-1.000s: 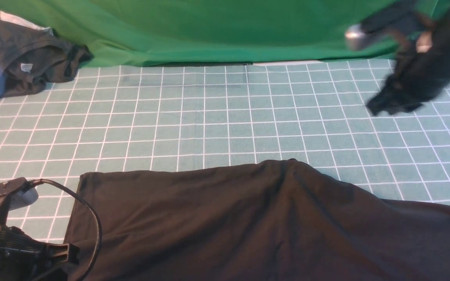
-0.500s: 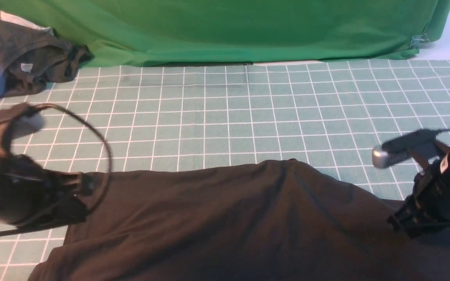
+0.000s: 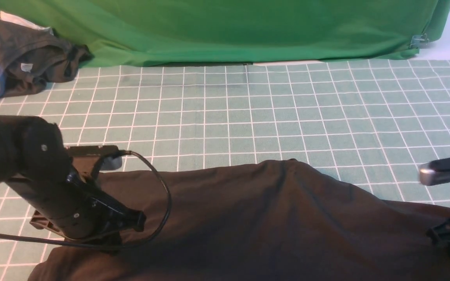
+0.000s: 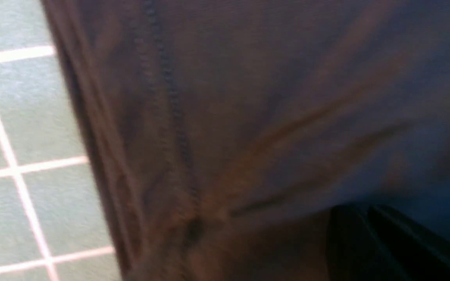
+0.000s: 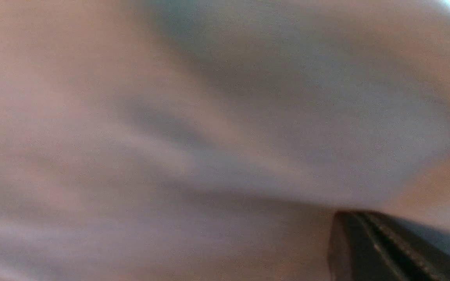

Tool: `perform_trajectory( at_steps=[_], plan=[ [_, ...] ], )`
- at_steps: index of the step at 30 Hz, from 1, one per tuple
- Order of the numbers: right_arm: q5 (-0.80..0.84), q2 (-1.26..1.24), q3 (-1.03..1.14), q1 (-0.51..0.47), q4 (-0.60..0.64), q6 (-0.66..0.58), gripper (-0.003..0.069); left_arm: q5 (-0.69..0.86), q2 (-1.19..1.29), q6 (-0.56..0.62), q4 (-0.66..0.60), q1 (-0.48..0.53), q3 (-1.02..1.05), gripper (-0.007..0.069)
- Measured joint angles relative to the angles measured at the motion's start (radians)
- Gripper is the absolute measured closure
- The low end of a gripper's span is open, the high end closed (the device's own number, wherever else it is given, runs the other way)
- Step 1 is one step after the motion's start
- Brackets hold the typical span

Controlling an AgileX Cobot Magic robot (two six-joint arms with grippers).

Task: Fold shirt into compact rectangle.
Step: 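Pull the folded dark garment lengthwise by its ends to straighten it flat on the table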

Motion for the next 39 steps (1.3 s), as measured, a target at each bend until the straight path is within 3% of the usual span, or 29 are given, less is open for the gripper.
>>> perform_trajectory(
  at_steps=[11, 16, 22, 29, 39],
  plan=[
    [0.028, -0.094, 0.006, -0.200, -0.006, 0.008, 0.0568, -0.077, 0.035, -0.100, 0.112, 0.000, 0.000, 0.0613],
    [0.031, -0.132, 0.006, -0.219, 0.011, 0.012, 0.0537, -0.105, 0.035, -0.130, 0.130, 0.000, -0.008, 0.0613],
    [0.023, -0.201, 0.007, -0.144, 0.046, -0.007, 0.0529, -0.074, -0.009, -0.007, -0.053, -0.063, -0.125, 0.0613],
    [-0.043, -0.231, 0.007, 0.009, 0.052, -0.008, 0.0523, -0.128, 0.127, 0.015, -0.114, -0.354, -0.333, 0.0613],
    [-0.051, -0.231, 0.007, 0.048, 0.054, -0.006, 0.0514, -0.132, 0.431, 0.042, -0.161, -0.444, -0.585, 0.0613]
  ],
)
